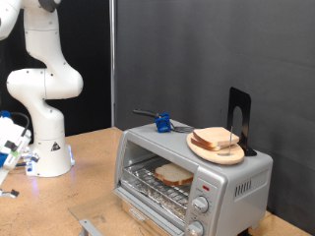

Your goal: Make a piece of toast with the oven

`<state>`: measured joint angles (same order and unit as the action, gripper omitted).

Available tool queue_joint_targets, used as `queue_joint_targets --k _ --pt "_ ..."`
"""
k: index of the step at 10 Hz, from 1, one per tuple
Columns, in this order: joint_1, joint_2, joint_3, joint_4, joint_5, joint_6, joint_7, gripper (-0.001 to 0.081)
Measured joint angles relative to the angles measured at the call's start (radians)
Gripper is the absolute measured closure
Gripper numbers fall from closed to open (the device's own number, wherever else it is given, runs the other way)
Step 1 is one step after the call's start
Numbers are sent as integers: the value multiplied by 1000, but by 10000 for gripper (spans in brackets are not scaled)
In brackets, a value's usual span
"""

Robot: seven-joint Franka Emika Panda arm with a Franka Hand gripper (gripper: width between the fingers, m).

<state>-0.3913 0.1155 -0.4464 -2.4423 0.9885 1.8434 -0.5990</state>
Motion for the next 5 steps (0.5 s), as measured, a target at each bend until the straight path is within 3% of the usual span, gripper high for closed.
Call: queue_joint_targets --k 5 --pt "29 132 95 3 55 36 -62 -2"
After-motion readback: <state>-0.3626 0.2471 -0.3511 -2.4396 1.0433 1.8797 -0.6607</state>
